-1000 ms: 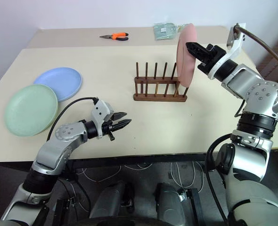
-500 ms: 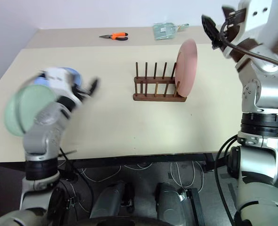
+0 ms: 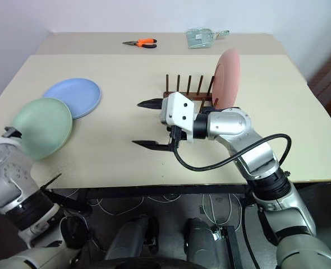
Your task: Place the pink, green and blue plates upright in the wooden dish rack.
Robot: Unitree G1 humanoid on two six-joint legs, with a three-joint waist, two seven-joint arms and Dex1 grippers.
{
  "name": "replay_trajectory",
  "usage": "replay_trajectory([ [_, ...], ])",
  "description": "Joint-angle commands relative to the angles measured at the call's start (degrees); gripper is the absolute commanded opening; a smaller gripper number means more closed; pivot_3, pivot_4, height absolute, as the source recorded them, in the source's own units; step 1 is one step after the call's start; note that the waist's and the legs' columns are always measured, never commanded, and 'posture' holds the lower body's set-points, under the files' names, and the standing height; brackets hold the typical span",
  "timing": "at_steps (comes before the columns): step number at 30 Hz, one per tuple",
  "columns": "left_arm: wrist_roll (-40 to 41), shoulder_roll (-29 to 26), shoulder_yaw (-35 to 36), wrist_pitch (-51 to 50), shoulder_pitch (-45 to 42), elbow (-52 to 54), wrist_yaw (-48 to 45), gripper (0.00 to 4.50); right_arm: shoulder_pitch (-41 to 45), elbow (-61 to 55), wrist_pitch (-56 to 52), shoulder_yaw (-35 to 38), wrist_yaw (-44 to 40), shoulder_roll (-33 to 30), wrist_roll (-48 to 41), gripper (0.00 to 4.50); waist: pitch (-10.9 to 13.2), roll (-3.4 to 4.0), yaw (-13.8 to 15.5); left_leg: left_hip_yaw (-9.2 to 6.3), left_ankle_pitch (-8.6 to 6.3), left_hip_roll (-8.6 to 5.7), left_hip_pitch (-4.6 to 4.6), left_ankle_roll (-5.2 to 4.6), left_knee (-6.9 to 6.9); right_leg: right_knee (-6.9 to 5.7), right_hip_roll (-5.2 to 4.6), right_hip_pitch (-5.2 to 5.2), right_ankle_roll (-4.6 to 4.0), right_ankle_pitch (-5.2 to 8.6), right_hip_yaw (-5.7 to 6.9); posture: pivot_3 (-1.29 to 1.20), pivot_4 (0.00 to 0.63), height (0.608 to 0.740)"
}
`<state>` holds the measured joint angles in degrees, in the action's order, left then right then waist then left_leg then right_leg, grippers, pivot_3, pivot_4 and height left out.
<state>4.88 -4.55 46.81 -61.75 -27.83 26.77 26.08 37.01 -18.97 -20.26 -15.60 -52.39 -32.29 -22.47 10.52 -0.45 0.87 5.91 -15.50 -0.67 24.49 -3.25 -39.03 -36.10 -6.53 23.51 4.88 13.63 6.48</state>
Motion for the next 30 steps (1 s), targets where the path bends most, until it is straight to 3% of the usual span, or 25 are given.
replay_trajectory([
  [1,4.0,3.1,5.6,-6.4,-2.0,3.0,-0.6,4.39,-0.5,-0.6,1.2,0.6,-0.8,0.3,1.1,4.43,0.0,0.00,-0.2,0.00,0.00,0.00,0.00,0.01,0.00,-0.01,0.01,0.01,0.00,0.00,0.00,0.00,0.150,0.740],
  [3,5.9,5.2,8.8,-9.3,-3.0,2.4,-1.1,4.39,-0.8,-0.3,1.4,0.8,-1.0,0.4,1.8,4.43,0.0,-0.02,-0.2,0.00,0.01,0.02,-0.01,0.04,0.01,-0.02,0.03,0.02,0.00,0.00,0.00,0.00,0.150,0.740],
  [6,7.1,6.9,12.0,-9.7,-4.7,1.8,-0.4,3.46,-1.4,-0.4,1.7,0.9,-0.9,0.5,2.9,4.50,0.0,-0.02,-0.3,0.02,0.02,0.02,-0.03,0.05,0.02,-0.02,0.04,0.02,0.00,0.00,0.00,0.00,0.150,0.740],
  [13,6.5,7.2,12.7,-6.2,-5.8,1.4,1.6,0.05,-3.4,-0.5,3.7,1.6,0.0,0.1,5.9,4.50,0.0,-0.02,-0.1,0.02,0.03,0.01,-0.04,0.08,0.03,-0.02,0.05,-0.01,0.00,0.00,0.00,0.00,0.150,0.740],
  [15,6.5,6.7,8.7,-0.1,-5.1,3.2,-0.1,0.05,-3.5,-0.2,3.3,2.3,-0.2,-0.2,5.8,4.50,0.0,-0.03,-0.2,0.03,0.03,0.01,-0.05,0.09,0.03,-0.02,0.05,0.00,0.00,0.00,0.00,0.00,0.150,0.740],
  [19,4.2,1.1,-11.5,10.7,-1.1,8.7,-9.5,0.05,-2.4,0.4,3.3,3.6,0.2,-0.3,6.2,4.50,0.1,-0.19,-0.1,0.04,0.03,0.02,-0.03,0.11,0.05,-0.03,0.05,0.03,-0.02,0.00,0.00,0.00,0.150,0.740],
  [22,3.5,-2.1,-22.0,13.5,0.3,9.3,-13.8,0.05,-1.0,1.0,6.0,2.7,1.4,0.5,9.2,4.50,0.1,-0.18,-0.1,0.06,0.02,-0.01,-0.02,0.11,0.06,-0.01,0.00,0.03,-0.02,-0.01,-0.01,0.00,0.150,0.740],
  [30,5.9,-0.9,-35.7,12.3,-3.5,9.8,-18.5,0.05,5.5,12.0,19.2,-4.1,7.9,4.1,26.2,4.50,0.1,-0.14,-1.4,0.08,0.08,0.04,-0.03,0.19,0.16,-0.03,0.09,0.11,-0.04,0.00,-0.02,0.00,0.150,0.740],
])
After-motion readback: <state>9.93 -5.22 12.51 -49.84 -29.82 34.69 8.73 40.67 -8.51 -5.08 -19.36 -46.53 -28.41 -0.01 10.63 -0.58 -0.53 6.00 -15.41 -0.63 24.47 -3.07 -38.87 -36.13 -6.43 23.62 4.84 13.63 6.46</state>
